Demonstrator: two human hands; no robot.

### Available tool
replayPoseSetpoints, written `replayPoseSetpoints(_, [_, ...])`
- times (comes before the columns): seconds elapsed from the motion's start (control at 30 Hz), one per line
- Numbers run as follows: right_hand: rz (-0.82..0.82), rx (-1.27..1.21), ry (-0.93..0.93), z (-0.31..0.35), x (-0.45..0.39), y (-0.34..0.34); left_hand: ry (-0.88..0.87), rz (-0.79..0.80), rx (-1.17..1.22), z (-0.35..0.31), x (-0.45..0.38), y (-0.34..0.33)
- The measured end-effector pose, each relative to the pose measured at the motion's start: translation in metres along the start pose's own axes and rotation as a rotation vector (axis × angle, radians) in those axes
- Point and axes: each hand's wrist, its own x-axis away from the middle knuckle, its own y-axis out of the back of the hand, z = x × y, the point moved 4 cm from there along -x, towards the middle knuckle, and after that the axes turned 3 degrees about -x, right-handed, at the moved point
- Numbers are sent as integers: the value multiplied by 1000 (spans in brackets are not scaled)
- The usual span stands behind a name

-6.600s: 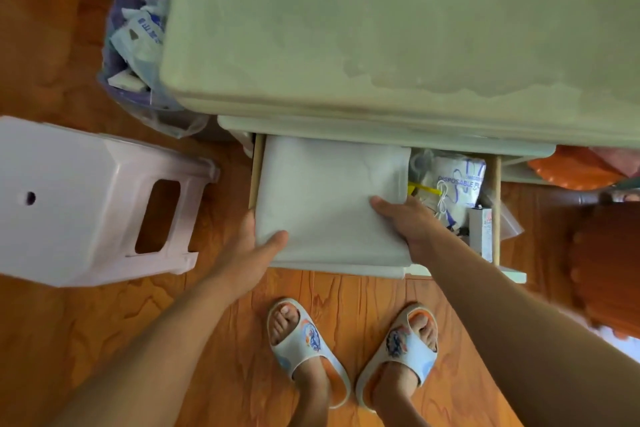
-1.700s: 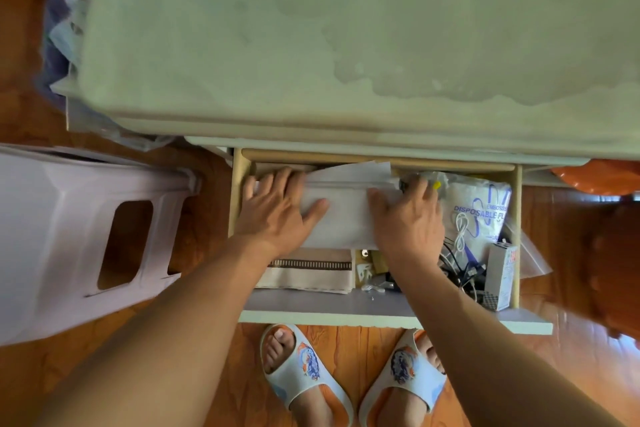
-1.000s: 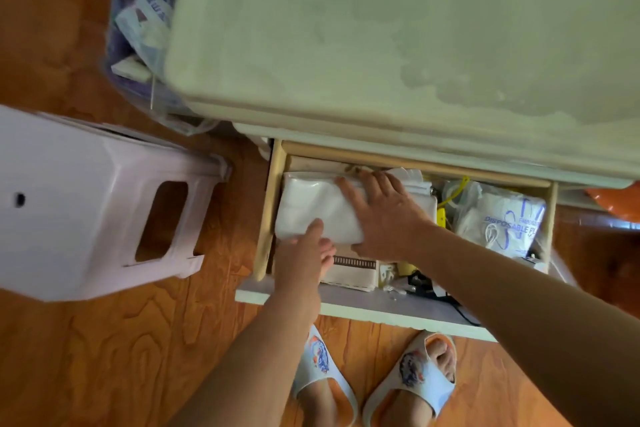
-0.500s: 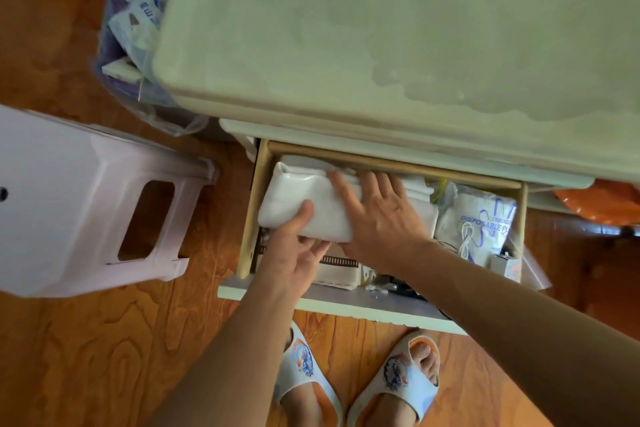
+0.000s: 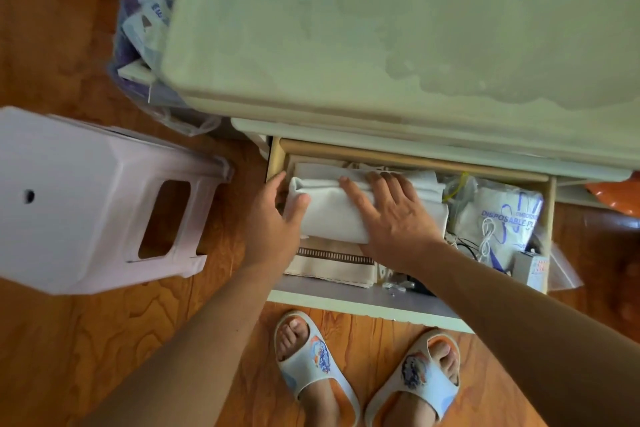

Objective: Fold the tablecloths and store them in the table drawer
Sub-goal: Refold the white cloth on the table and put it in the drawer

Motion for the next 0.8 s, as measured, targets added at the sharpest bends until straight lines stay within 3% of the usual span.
replayPoseSetpoints(0.13, [28, -8, -1, -1, -1, -2, -74, 204, -149, 0, -17, 0])
replayPoseSetpoints(0.47, [48, -172, -173, -26, 15, 6, 7, 23, -504, -21, -32, -31])
replayPoseSetpoints(0.57, [68, -206, -219, -21, 11, -3, -297, -85, -804, -34, -11, -39])
replayPoseSetpoints(0.67, [89, -195, -218, -23, 13, -11, -590, 59, -1003, -27, 9, -55])
replayPoseSetpoints(0.8, [75, -142, -232, -28, 1, -14, -618, 174, -1115, -9, -13, -65])
